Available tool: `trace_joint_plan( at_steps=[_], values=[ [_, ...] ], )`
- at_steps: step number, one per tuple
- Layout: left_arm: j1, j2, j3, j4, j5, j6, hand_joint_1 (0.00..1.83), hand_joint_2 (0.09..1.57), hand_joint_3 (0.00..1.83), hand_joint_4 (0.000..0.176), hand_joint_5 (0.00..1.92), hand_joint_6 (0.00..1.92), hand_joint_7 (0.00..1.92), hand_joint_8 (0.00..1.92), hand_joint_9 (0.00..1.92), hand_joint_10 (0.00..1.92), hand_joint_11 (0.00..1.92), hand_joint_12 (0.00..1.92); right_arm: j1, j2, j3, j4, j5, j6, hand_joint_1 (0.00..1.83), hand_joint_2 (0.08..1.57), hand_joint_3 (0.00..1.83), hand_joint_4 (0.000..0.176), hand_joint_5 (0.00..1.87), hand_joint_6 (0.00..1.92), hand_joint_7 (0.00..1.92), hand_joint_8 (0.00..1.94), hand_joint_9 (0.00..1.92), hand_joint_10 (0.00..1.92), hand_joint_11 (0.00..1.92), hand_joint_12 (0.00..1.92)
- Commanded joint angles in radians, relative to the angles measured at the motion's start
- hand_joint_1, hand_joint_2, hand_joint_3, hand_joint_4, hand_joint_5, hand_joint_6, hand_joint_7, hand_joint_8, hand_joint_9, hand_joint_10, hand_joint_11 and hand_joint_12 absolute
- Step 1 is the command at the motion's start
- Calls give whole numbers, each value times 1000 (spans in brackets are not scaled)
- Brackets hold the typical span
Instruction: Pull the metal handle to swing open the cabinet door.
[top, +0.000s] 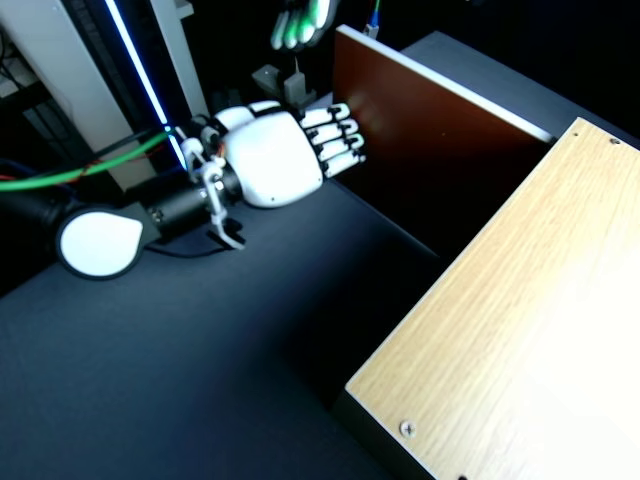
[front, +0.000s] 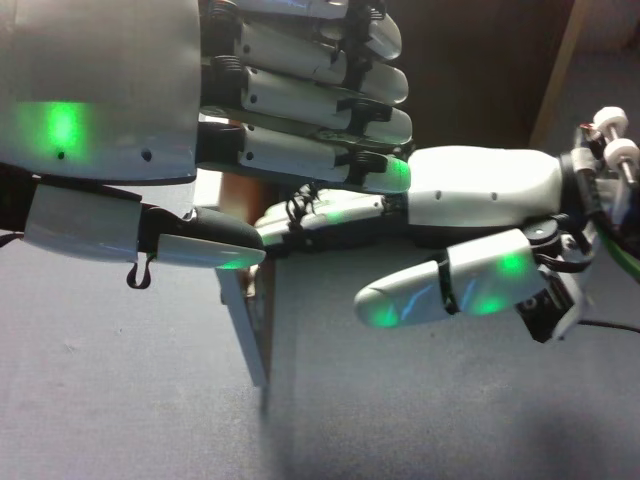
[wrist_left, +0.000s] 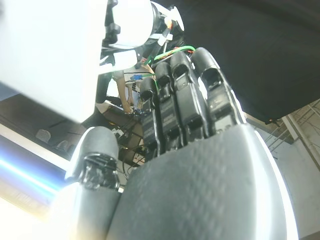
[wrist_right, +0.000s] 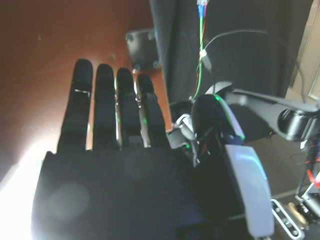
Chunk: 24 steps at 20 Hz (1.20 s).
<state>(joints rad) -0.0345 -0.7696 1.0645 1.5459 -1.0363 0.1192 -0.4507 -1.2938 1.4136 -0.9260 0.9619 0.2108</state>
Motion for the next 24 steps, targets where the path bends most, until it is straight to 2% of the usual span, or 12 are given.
trace_joint_plan(
  at_steps=[1, 12, 24],
  values=[
    [-11, 6, 1, -97, -20, 6, 0, 1571, 26, 0, 379, 1, 395, 2, 361, 2, 21, 732, 13, -7, 2, 67, 87, 6, 0, 1550, 1, 0, 192, 1, 197, 1, 193, 1, 0, 607],
    [-11, 6, 1, -97, -20, 6, 0, 1571, 26, 0, 387, 2, 399, 1, 366, 2, 26, 732, 41, -65, 21, 67, 22, 6, 0, 1549, 0, 0, 207, 3, 213, 3, 201, 2, 0, 639],
    [-11, 6, 1, -97, -20, 6, 0, 1571, 28, 0, 390, 1, 403, 2, 370, 1, 31, 731, 51, -82, 27, 67, -17, 6, 0, 1548, 0, 0, 167, 0, 182, 0, 187, 0, 0, 620]
  ],
)
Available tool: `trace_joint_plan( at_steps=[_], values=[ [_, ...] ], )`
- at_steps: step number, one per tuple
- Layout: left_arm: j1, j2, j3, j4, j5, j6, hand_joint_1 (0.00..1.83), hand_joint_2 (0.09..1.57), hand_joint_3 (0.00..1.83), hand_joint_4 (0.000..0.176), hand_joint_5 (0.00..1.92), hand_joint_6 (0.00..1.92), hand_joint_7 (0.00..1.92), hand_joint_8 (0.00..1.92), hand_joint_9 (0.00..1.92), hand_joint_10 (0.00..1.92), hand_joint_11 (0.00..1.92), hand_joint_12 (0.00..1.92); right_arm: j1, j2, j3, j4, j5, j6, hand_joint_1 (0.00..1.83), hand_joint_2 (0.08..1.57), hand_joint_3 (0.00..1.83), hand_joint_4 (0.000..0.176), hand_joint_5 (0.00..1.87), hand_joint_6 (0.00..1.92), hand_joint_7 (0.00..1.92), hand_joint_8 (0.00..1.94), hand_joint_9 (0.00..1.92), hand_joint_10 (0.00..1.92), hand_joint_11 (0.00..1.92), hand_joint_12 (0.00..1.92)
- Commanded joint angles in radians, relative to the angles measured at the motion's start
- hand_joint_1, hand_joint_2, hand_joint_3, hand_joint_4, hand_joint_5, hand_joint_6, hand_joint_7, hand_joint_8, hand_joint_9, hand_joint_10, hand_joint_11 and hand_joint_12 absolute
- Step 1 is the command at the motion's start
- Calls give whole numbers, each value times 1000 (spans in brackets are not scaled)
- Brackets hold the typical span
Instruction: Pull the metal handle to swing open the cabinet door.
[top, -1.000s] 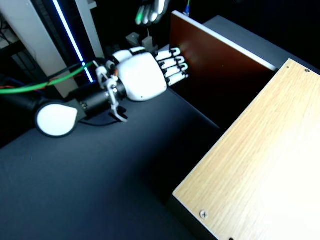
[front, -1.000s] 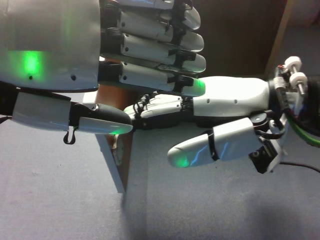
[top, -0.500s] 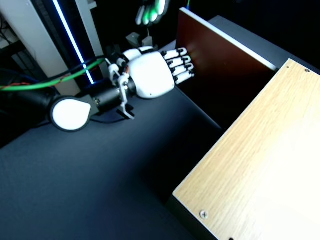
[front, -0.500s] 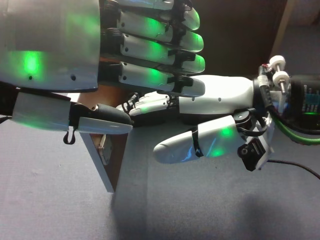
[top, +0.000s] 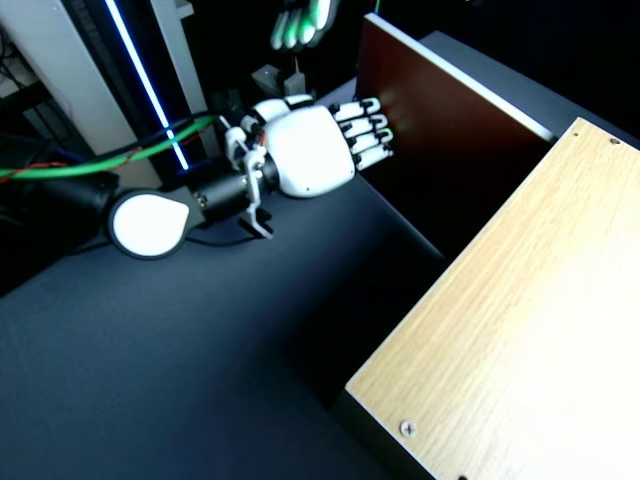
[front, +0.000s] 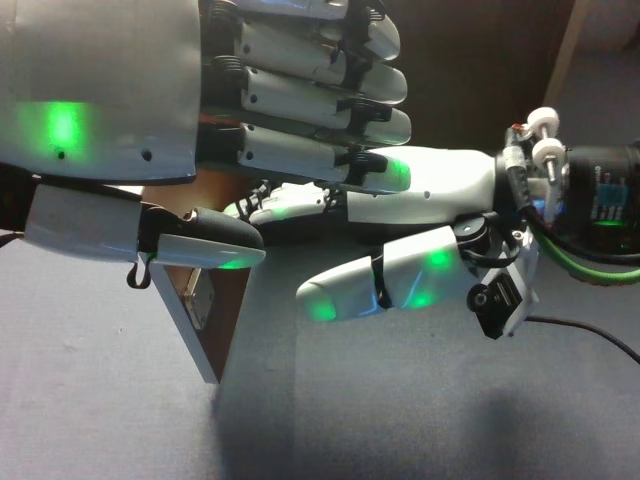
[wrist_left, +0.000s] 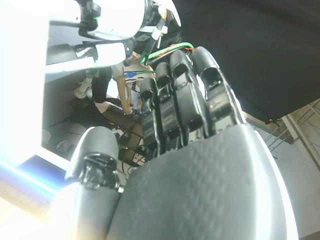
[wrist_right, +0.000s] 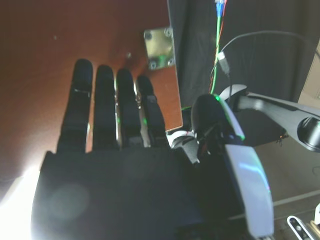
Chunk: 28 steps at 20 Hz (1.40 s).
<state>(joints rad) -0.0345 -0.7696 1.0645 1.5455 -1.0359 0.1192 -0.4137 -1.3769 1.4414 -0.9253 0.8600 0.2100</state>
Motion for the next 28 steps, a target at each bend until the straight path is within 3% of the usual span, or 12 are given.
trace_joint_plan(
  at_steps=[1, 8, 17, 28],
  values=[
    [-11, 6, 1, -96, -21, 6, 0, 1571, 28, 0, 393, 2, 407, 3, 374, 3, 36, 732, 14, 0, 0, 66, 84, 6, 0, 1547, 0, 0, 167, 1, 181, 0, 188, 1, 0, 625],
    [-11, 6, 1, -96, -21, 6, 0, 1571, 27, 0, 402, 5, 412, 4, 377, 3, 42, 733, 18, 4, 43, 54, 81, 6, 0, 1548, 0, 0, 153, 0, 176, 0, 184, 0, 0, 621],
    [-11, 6, 1, -96, -21, 6, 0, 1571, 30, 0, 408, 3, 411, 1, 377, 1, 49, 733, 38, 70, 90, 44, 117, 7, 0, 1554, 2, 0, 142, 1, 175, 2, 179, 1, 0, 620],
    [-11, 6, 1, -96, -21, 6, 0, 1571, 24, 0, 410, 1, 417, 2, 390, 4, 67, 738, 37, 182, 68, 97, 397, 7, 0, 1566, 3, 0, 145, 2, 172, 0, 175, 2, 0, 597]
  ],
)
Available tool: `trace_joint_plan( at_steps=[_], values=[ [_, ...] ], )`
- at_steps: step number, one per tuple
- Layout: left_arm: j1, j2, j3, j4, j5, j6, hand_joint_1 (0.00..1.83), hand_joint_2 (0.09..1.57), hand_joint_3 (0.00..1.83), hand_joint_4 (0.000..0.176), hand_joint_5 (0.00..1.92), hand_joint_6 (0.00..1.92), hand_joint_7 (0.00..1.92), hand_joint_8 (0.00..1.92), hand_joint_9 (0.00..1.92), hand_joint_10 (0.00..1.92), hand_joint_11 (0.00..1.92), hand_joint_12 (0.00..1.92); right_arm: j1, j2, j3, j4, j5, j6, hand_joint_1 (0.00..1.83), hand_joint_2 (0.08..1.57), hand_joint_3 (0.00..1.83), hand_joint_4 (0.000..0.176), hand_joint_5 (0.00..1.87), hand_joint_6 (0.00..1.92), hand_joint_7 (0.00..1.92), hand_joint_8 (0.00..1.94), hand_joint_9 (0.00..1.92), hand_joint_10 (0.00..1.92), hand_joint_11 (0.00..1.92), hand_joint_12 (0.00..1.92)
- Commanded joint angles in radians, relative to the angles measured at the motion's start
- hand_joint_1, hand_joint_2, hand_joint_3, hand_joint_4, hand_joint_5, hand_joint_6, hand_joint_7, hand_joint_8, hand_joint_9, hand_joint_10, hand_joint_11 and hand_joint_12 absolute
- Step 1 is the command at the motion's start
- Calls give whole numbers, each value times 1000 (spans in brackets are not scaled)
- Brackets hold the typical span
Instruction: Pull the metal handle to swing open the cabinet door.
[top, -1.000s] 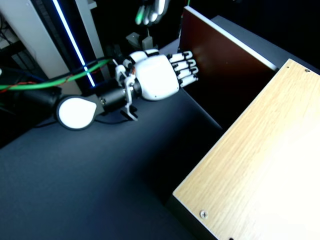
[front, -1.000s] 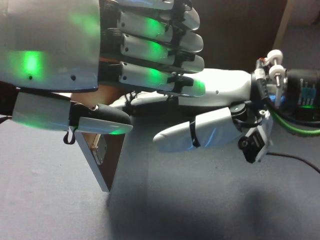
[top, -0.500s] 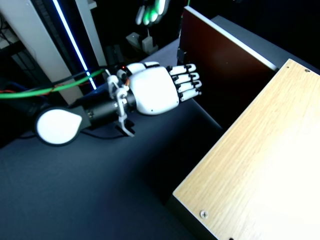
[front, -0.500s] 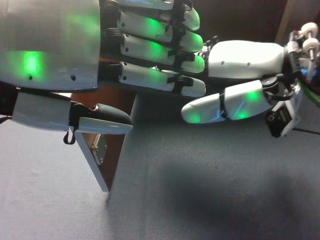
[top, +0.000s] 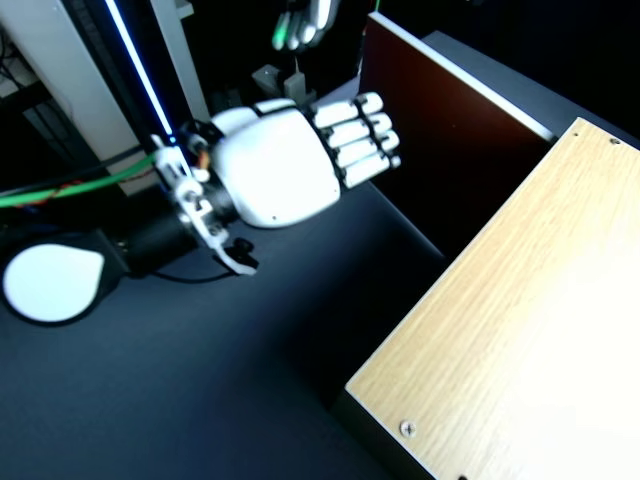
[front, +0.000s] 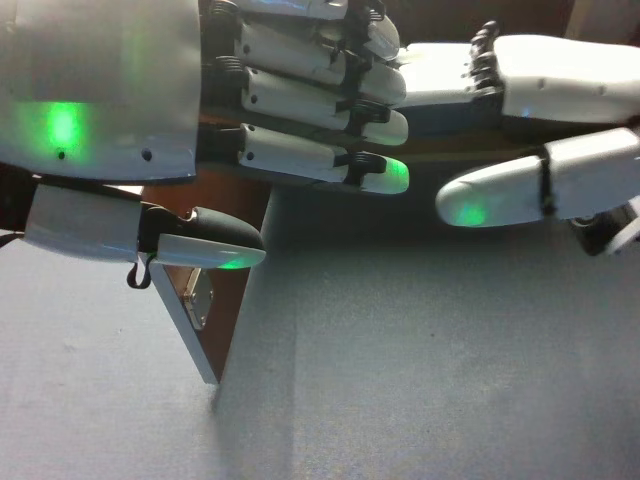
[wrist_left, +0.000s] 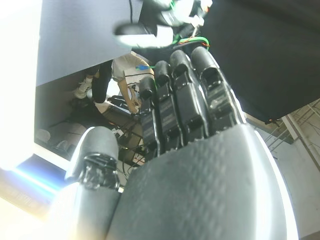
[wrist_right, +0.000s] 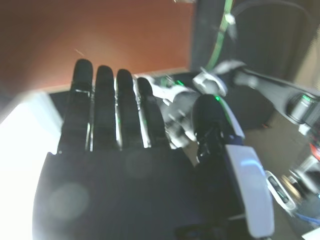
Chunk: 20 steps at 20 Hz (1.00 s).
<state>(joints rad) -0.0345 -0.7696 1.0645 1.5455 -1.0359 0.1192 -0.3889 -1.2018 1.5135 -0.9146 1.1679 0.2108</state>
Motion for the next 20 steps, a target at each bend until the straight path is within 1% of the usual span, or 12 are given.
trace_joint_plan(
  at_steps=[1, 5, 14, 20],
  values=[
    [-11, 6, 1, -96, -21, 6, 0, 1571, 24, 0, 407, 0, 417, 2, 391, 4, 67, 737, 12, 14, -9, 86, 91, 6, 0, 1566, 3, 0, 149, 4, 174, 1, 177, 3, 0, 599],
    [-11, 6, 1, -96, -21, 6, 0, 1571, 29, 0, 402, 0, 414, 0, 386, 1, 65, 732, 12, 61, -53, 69, 80, 6, 0, 1570, 2, 0, 153, 3, 173, 0, 181, 2, 0, 616],
    [-11, 6, 1, -96, -21, 6, 0, 1571, 31, 0, 399, 1, 415, 1, 387, 1, 65, 726, 12, 93, -61, 76, 80, 6, 0, 1566, 0, 0, 154, 2, 182, 2, 181, 2, 0, 633],
    [-11, 6, 1, -96, -21, 6, 0, 1571, 33, 0, 396, 3, 411, 2, 384, 3, 62, 721, 13, 121, -85, 86, 80, 6, 0, 1564, 0, 0, 147, 2, 177, 1, 178, 2, 0, 640]
  ],
)
